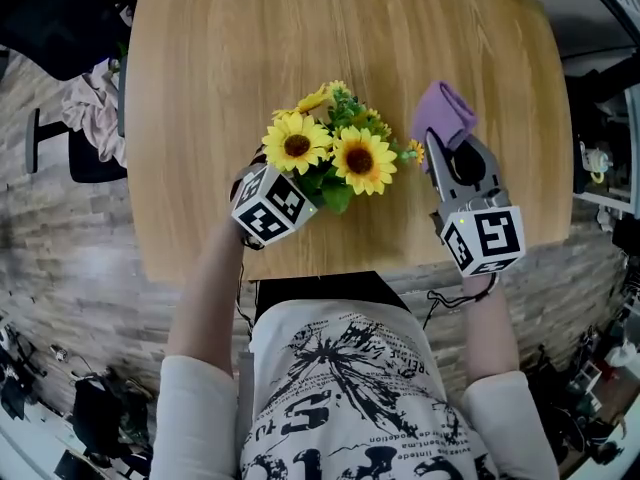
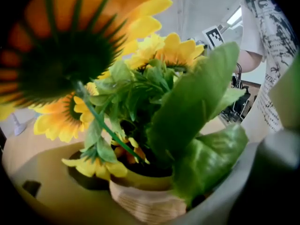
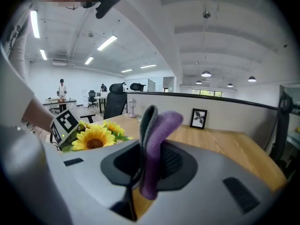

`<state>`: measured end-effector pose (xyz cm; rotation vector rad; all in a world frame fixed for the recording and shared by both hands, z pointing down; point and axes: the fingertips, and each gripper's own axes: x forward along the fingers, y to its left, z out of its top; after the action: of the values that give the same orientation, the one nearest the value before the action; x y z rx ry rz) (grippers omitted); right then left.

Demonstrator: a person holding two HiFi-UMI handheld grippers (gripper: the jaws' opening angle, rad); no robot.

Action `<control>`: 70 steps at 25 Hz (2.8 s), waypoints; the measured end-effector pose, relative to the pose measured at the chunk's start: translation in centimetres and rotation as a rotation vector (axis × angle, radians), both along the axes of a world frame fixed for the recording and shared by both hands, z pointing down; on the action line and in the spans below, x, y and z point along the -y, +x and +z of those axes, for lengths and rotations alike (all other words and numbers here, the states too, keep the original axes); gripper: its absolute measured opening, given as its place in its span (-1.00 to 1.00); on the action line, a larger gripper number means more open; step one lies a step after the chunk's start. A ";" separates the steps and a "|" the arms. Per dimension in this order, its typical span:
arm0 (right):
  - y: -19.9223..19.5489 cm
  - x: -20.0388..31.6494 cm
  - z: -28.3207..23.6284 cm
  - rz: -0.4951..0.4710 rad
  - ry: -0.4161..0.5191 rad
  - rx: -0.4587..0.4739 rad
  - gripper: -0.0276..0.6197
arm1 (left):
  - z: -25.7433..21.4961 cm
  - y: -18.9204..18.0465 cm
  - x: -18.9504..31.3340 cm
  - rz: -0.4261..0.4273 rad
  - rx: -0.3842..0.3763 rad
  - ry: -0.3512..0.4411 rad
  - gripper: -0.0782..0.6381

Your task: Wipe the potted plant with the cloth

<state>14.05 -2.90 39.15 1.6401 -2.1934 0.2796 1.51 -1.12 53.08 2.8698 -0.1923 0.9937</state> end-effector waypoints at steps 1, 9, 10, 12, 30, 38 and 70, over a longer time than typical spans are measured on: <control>0.0 -0.1 -0.1 0.001 0.008 0.003 -0.66 | 0.1 0.1 0.0 0.001 0.000 -0.002 0.70; -1.1 -0.7 -1.2 -0.004 0.062 0.007 -0.66 | 0.8 -0.5 0.2 -0.063 0.074 -0.019 0.77; -1.2 -0.7 -1.3 -0.007 0.063 0.007 -0.66 | 0.9 -0.8 0.2 -0.070 0.096 0.001 0.77; -1.5 -0.7 -1.5 -0.016 0.062 0.003 -0.66 | 0.6 -1.5 0.3 -0.087 0.115 0.034 0.80; -6.8 0.0 -7.0 -0.035 0.129 0.005 -0.66 | -8.1 -11.5 0.8 -0.561 -0.046 -0.176 -0.77; -10.2 0.0 -9.5 -0.027 0.174 0.013 -0.66 | -17.6 -13.7 4.1 -0.596 -0.245 0.032 -0.77; -11.8 1.5 -14.7 -0.043 0.257 0.081 -0.70 | -32.3 -18.1 7.7 -0.667 -0.497 0.395 -0.77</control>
<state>2.28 -4.39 24.43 1.7364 -2.4057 0.0529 -16.62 -8.87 20.74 2.8904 -1.3003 0.1227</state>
